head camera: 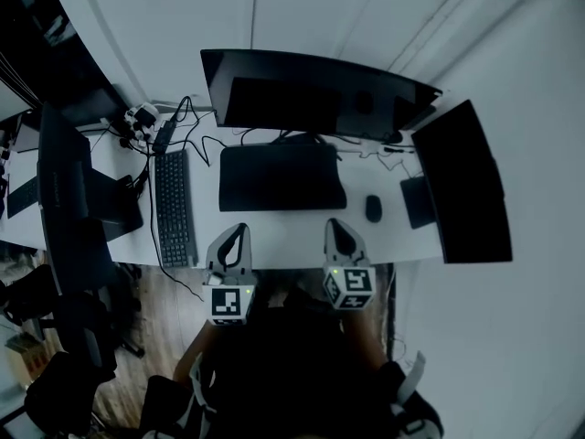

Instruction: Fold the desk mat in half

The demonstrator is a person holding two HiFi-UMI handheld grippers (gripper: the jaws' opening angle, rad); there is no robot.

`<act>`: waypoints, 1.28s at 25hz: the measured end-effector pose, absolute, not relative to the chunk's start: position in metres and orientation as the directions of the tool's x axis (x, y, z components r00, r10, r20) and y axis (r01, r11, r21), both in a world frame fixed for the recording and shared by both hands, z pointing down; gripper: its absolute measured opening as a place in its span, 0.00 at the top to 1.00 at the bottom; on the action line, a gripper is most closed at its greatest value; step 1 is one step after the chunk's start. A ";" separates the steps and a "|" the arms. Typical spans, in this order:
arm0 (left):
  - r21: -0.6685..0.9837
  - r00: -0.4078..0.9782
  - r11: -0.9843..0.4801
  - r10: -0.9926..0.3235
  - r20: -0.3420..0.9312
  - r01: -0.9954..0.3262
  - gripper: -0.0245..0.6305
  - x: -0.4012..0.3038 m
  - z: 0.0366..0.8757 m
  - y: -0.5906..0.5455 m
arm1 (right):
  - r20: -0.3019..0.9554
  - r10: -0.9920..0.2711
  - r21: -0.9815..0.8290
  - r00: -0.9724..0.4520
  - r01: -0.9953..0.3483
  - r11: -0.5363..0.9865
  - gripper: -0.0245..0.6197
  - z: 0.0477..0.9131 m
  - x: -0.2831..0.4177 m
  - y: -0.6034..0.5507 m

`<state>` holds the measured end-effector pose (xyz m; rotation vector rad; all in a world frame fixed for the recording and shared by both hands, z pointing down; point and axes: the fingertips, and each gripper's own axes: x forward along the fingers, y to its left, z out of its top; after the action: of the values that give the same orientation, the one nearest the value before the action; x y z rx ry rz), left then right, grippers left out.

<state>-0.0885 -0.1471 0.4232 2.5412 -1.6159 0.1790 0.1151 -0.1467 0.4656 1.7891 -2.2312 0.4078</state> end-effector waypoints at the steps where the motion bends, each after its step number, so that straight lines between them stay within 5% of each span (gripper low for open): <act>1: 0.040 0.426 -0.426 -0.890 0.162 -0.904 0.95 -0.080 0.419 -0.144 | 0.359 -0.908 -0.055 -0.217 -0.976 0.212 0.95 0.461 0.120 -0.144; 15: -0.017 0.364 -0.370 -0.921 0.137 -0.929 0.95 -0.020 0.400 -0.116 | 0.300 -0.887 -0.076 -0.352 -0.935 0.345 0.95 0.426 0.160 -0.105; 32: -0.027 0.361 -0.369 -0.920 0.151 -0.929 0.95 -0.017 0.402 -0.116 | 0.280 -0.896 -0.084 -0.345 -0.938 0.336 0.95 0.422 0.158 -0.099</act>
<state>-0.0166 -0.1160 0.4019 2.5399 -1.7271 0.2169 0.1583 -0.0989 0.4225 1.6769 -2.4114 0.3431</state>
